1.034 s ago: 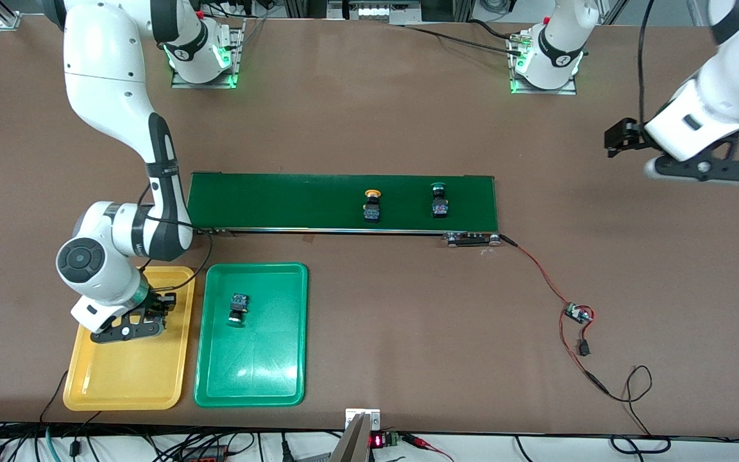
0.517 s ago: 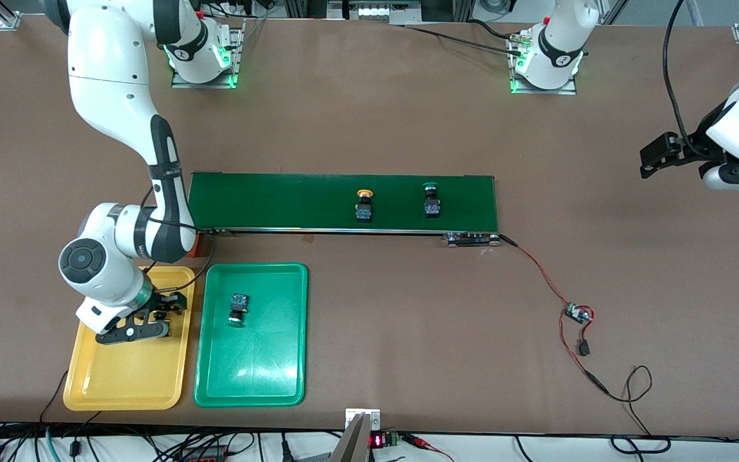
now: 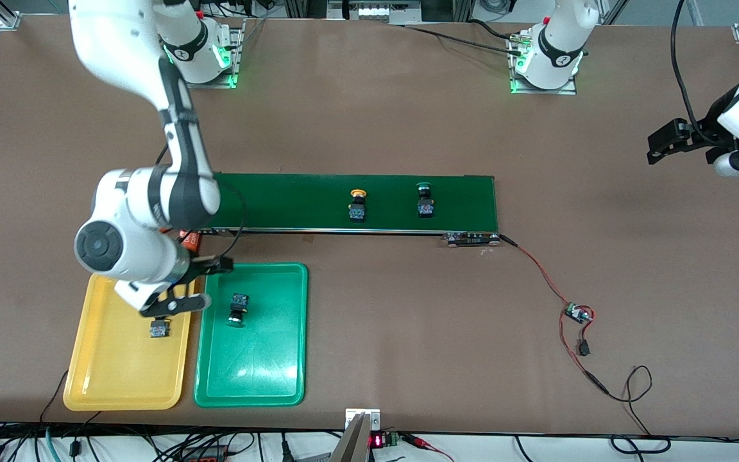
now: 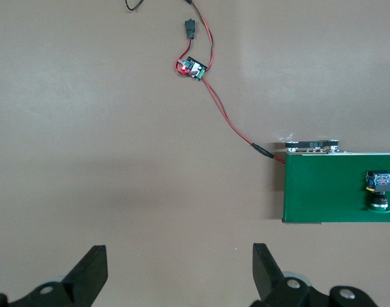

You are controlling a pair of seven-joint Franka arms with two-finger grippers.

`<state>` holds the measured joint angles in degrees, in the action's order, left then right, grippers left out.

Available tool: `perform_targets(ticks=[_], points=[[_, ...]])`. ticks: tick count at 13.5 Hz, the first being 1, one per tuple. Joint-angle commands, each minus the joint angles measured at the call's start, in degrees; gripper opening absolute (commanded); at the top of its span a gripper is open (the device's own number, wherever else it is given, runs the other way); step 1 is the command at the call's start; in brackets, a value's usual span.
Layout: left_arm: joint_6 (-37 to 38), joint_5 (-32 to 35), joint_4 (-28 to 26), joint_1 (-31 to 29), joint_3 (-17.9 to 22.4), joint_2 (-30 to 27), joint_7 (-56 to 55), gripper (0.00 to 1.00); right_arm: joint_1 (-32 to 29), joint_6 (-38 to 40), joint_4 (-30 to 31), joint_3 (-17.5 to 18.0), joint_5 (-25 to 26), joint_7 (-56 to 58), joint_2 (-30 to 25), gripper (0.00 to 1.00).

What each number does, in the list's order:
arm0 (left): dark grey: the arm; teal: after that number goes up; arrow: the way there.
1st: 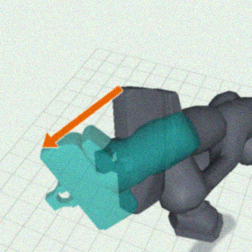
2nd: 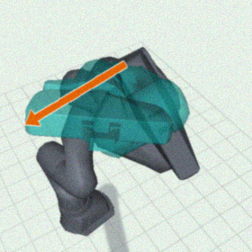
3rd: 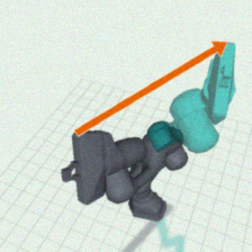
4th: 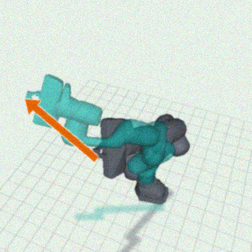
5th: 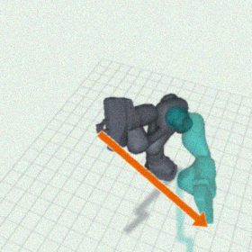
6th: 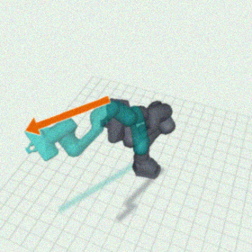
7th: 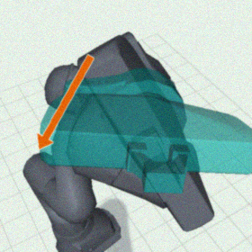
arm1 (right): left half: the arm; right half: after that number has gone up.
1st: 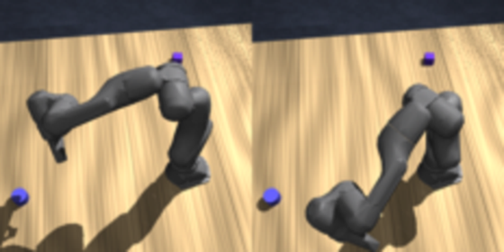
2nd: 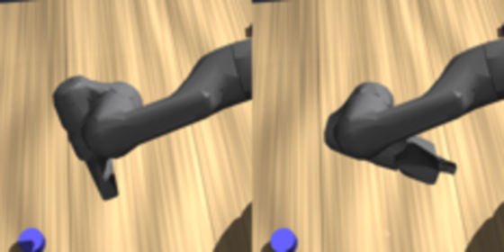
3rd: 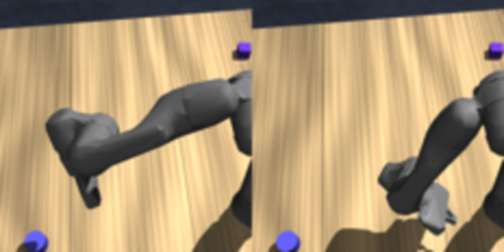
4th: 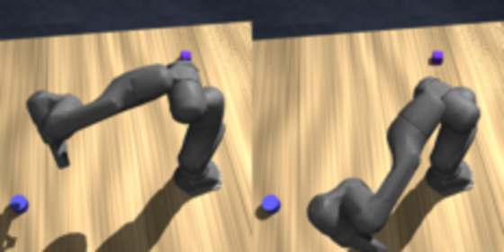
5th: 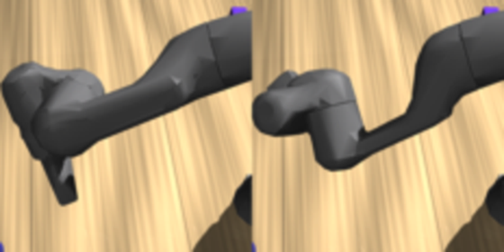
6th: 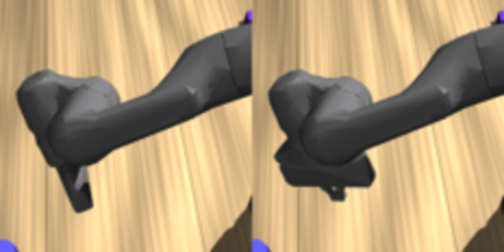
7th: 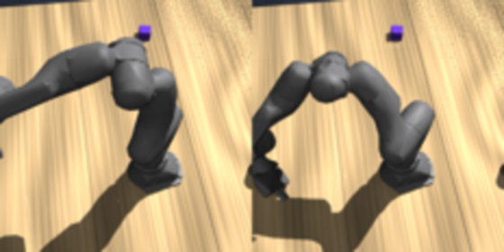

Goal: Sort buttons by color to trays
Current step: 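Lower the yellow-cap button into the yellow tray and open the right gripper, then move the right gripper back to the belt and grasp another yellow-cap button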

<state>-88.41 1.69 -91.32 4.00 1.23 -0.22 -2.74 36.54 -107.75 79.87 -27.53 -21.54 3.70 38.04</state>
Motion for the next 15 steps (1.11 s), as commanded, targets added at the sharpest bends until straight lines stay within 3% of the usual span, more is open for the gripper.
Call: perform_targets(ticks=[1, 6, 11, 15], points=[[1.4, -0.7, -0.1, 0.3, 0.2, -0.9, 1.2, 1.00, 6.2, -0.2, 7.3, -0.5, -0.6, -6.7, -5.9, 1.00], [2.0, -0.7, 0.0, 0.1, 0.3, -1.2, 1.2, 1.00, 18.9, -9.2, 19.7, -1.0, -0.6, -20.1, -12.4, 1.00], [2.0, -1.2, 0.4, 0.0, 0.3, -1.0, 1.2, 1.00, 27.1, -11.9, 20.2, -1.1, 0.2, -37.5, -11.1, 1.00], [1.9, -1.2, 0.4, 0.0, 0.3, -1.0, 1.2, 1.00, 30.3, -14.8, 20.1, -1.1, 0.2, -40.5, -7.3, 1.00]])
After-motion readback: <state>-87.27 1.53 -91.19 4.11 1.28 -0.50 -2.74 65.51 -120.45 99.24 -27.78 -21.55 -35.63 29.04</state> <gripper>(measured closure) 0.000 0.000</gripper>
